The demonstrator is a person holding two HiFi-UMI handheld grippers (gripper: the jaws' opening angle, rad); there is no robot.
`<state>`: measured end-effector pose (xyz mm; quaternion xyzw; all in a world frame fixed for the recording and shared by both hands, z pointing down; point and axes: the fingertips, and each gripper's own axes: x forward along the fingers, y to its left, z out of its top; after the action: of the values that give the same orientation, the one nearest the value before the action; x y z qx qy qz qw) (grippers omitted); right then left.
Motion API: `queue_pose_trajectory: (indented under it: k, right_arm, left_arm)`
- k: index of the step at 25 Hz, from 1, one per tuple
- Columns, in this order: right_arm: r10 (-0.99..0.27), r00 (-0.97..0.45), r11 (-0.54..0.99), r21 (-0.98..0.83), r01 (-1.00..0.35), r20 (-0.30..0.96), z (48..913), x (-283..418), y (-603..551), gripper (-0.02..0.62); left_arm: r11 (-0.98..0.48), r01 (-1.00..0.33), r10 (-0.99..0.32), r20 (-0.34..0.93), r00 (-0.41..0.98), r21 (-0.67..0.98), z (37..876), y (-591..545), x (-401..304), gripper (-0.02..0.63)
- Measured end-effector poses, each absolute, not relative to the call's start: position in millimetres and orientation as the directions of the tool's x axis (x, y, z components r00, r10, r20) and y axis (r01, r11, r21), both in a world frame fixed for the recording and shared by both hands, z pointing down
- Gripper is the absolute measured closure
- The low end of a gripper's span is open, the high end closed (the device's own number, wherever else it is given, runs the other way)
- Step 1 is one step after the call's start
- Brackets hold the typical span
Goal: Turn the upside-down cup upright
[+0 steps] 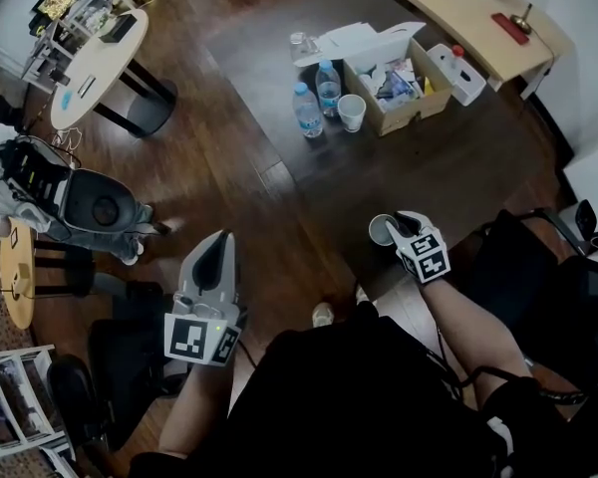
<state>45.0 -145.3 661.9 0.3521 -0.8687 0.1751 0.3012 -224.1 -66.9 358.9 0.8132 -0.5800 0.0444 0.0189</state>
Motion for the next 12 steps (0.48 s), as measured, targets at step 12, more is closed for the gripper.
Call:
queue_pose_trajectory:
  k: [12]
  right_arm:
    - [-0.504,-0.530,0.682,-0.062,-0.729,0.682,662.1,50.4,-141.9,0.534]
  left_arm:
    - [-0.347,-0.938,-0.935,0.083,0.345,-0.012,357.9,-73.7,-221.6,0.606]
